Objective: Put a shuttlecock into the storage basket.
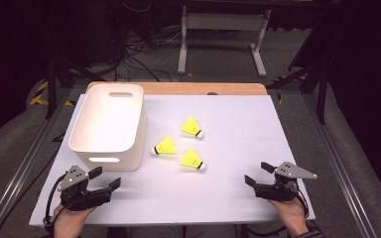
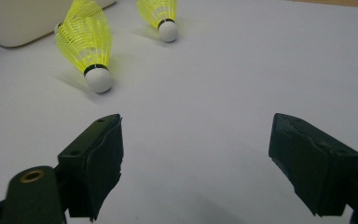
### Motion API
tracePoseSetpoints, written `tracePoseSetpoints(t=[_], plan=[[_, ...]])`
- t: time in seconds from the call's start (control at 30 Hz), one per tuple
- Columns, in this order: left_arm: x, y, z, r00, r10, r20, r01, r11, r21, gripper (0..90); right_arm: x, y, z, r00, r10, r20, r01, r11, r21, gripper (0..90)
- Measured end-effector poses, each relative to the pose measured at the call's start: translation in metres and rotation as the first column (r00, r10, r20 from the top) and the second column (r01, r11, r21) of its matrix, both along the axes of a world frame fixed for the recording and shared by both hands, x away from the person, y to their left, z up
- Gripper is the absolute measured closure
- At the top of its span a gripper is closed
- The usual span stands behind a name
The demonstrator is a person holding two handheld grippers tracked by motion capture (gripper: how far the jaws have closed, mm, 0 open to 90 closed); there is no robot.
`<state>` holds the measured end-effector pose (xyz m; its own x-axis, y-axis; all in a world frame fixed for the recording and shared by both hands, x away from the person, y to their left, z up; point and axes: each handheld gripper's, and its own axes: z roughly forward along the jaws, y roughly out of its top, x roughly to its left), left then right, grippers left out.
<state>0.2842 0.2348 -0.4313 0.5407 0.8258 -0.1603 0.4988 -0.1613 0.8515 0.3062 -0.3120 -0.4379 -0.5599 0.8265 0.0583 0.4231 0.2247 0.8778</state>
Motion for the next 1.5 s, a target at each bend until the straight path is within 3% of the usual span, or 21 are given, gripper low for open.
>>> tracePoseSetpoints(t=[0.17, 0.37, 0.6, 0.67, 0.93, 1.3, 1.43, 1.5], plan=[[-0.004, -0.013, 0.001, 0.9987, -0.051, 0.005, 0.051, 0.9985, 0.021, 21.2, 0.0, 0.0, 0.0, 0.9999, -0.017, -0.002, 0.017, 0.9999, 0.0, 18.4], [-0.006, -0.017, 0.002, 0.9986, -0.051, 0.013, 0.051, 0.9987, 0.0, 21.3, 0.0, 0.0, 0.0, 0.9999, -0.016, 0.001, 0.016, 0.9999, -0.001, 18.3], [-0.005, -0.019, 0.0, 0.9981, -0.057, -0.022, 0.057, 0.9984, -0.001, 21.4, 0.001, 0.001, -0.001, 0.9999, -0.005, -0.011, 0.004, 1.0, -0.008, 18.3], [-0.005, -0.022, 0.001, 0.9981, -0.059, -0.014, 0.059, 0.9982, -0.002, 21.4, 0.001, 0.001, -0.001, 1.0, -0.002, -0.008, 0.002, 1.0, -0.006, 18.3], [-0.003, -0.037, 0.004, 0.994, -0.105, -0.03, 0.105, 0.9944, 0.012, 21.4, 0.001, 0.001, 0.0, 1.0, 0.003, -0.002, -0.003, 0.9999, 0.01, 17.9], [-0.004, -0.043, 0.01, 0.9945, -0.104, -0.01, 0.104, 0.9942, -0.028, 21.4, 0.001, 0.0, -0.001, 1.0, -0.001, -0.005, 0.001, 1.0, 0.008, 17.8], [-0.005, -0.047, 0.012, 0.9934, -0.115, -0.003, 0.115, 0.9933, -0.013, 21.4, 0.001, 0.0, 0.0, 1.0, -0.001, -0.005, 0.001, 1.0, 0.01, 17.8], [-0.005, -0.05, 0.012, 0.9927, -0.121, -0.005, 0.12, 0.9924, -0.024, 21.4, 0.001, 0.0, -0.001, 1.0, 0.0, -0.005, 0.001, 1.0, 0.009, 17.8]])
